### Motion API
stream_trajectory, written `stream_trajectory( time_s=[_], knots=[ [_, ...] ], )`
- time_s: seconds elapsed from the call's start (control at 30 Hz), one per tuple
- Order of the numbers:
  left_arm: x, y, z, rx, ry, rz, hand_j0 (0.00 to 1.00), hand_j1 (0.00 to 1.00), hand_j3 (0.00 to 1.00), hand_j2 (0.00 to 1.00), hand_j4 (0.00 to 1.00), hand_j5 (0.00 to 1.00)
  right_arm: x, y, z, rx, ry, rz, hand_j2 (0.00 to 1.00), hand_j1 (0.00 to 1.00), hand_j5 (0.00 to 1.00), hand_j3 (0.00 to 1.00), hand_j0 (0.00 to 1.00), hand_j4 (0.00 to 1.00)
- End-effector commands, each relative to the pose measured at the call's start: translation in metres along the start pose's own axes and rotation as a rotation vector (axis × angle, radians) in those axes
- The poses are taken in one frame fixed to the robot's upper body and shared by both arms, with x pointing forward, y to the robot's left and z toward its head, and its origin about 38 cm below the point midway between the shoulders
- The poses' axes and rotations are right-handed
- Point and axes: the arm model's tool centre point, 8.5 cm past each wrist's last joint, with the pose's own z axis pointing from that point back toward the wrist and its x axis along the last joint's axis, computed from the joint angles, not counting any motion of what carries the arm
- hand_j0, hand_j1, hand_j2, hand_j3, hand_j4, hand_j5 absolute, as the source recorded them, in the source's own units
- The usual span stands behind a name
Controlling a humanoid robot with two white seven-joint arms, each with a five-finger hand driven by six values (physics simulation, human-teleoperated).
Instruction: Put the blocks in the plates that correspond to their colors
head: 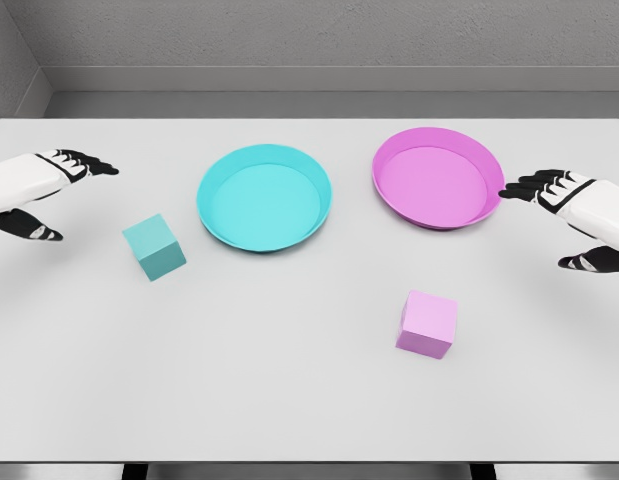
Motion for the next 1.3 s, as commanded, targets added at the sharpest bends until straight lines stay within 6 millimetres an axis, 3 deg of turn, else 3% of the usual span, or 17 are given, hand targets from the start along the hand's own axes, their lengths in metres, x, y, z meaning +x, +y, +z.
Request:
stream_trajectory(
  time_s=[0.0,0.27,0.5,0.63,0.83,0.93,1.27],
  knots=[
    [0.000,0.001,0.000,0.005,-0.001,0.005,1.00,1.00,1.00,1.00,1.00,1.00,0.000,0.000,0.000,-0.003,0.000,-0.004,1.00,1.00,1.00,1.00,1.00,1.00],
    [0.014,-0.005,-0.019,-0.054,-0.025,-0.087,1.00,1.00,1.00,1.00,1.00,1.00,0.003,0.007,-0.004,0.009,-0.014,-0.019,1.00,1.00,1.00,1.00,1.00,1.00],
    [0.035,-0.010,-0.051,-0.095,-0.088,-0.150,1.00,1.00,1.00,1.00,1.00,1.00,0.033,0.008,-0.053,0.218,-0.203,0.052,1.00,1.00,1.00,1.00,1.00,1.00],
    [0.044,-0.005,-0.068,-0.113,-0.098,-0.228,1.00,1.00,1.00,1.00,1.00,1.00,0.054,0.023,-0.069,0.311,-0.341,0.114,1.00,1.00,1.00,1.00,1.00,1.00],
    [0.046,-0.006,-0.071,-0.127,-0.097,-0.255,1.00,1.00,1.00,1.00,1.00,1.00,0.057,0.029,-0.071,0.338,-0.351,0.110,1.00,1.00,1.00,1.00,1.00,1.00],
    [0.051,-0.008,-0.073,-0.142,-0.110,-0.276,1.00,1.00,1.00,1.00,1.00,1.00,0.078,0.035,-0.095,0.364,-0.437,0.125,1.00,1.00,1.00,1.00,1.00,1.00],
    [0.065,-0.013,-0.083,-0.177,-0.138,-0.354,1.00,1.00,1.00,1.00,1.00,1.00,0.078,0.045,-0.094,0.395,-0.437,0.124,1.00,1.00,1.00,1.00,1.00,1.00]
  ],
)
